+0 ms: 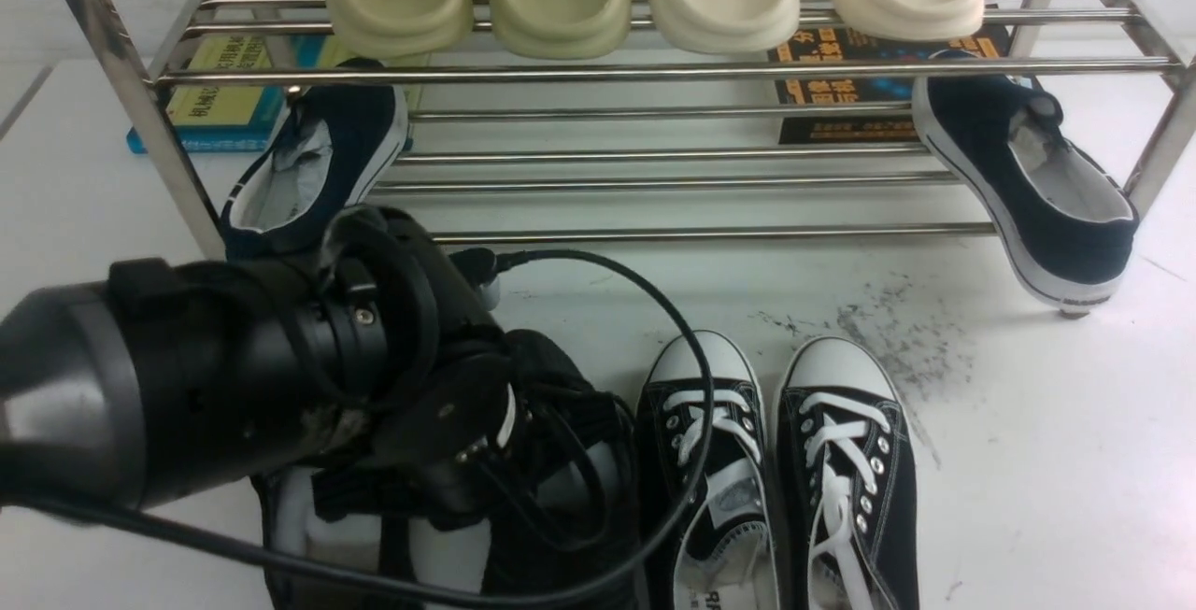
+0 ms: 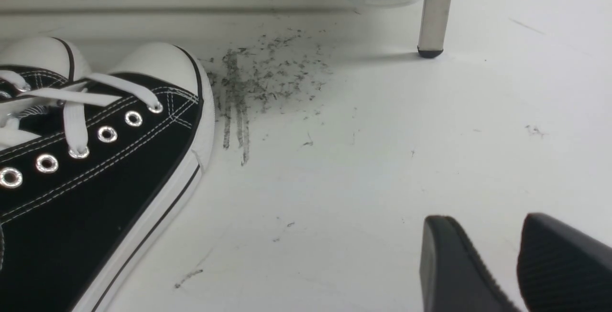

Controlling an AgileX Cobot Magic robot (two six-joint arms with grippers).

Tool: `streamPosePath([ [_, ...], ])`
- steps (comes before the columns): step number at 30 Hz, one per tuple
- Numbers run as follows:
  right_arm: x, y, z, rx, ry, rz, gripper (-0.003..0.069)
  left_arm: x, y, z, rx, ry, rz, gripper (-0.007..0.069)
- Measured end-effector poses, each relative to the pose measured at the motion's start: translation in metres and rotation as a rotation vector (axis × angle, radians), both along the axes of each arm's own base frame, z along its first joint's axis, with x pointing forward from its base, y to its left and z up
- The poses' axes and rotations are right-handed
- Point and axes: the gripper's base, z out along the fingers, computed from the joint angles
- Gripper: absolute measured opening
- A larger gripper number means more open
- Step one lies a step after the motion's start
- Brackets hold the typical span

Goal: Take the shoes off the shelf with your hand on the white table.
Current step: 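Set the held shoe down on the floor in front of the rack with the left gripper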

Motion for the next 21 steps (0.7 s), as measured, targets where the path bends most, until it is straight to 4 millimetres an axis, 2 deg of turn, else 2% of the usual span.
streamPosePath([
  [4, 0.000, 0.000, 0.000, 0.000, 0.000, 0.000, 0.0237, -0.002, -0.003, -0.003, -0.009, 0.033, -0.014, 0.0059],
  [8, 0.000, 0.000, 0.000, 0.000, 0.000, 0.000, 0.0237, -0.003, -0.003, -0.004, -0.016, 0.045, -0.016, 0.0136],
  [9, 0.000, 0.000, 0.000, 0.000, 0.000, 0.000, 0.0237, -0.003, -0.003, -0.004, -0.013, 0.047, -0.016, 0.0184],
  [10, 0.000, 0.000, 0.000, 0.000, 0.000, 0.000, 0.0237, -0.003, -0.003, -0.004, -0.012, 0.048, -0.016, 0.0190],
  [11, 0.000, 0.000, 0.000, 0.000, 0.000, 0.000, 0.0237, -0.003, -0.003, -0.003, -0.011, 0.046, -0.018, 0.0255],
  [13, 0.000, 0.000, 0.000, 0.000, -0.001, 0.000, 0.0237, -0.003, -0.003, -0.002, -0.013, 0.042, -0.019, 0.0283],
  [16, 0.000, 0.000, 0.000, 0.000, -0.001, 0.000, 0.0237, -0.003, -0.001, 0.015, -0.030, 0.005, -0.022, 0.0347],
  [18, 0.000, 0.000, 0.000, 0.000, -0.001, 0.000, 0.0237, -0.004, 0.001, 0.025, -0.034, -0.012, -0.022, 0.0353],
  [21, 0.000, 0.000, 0.000, 0.001, -0.001, 0.000, 0.0237, -0.009, 0.013, 0.054, -0.017, -0.055, -0.025, 0.0353],
])
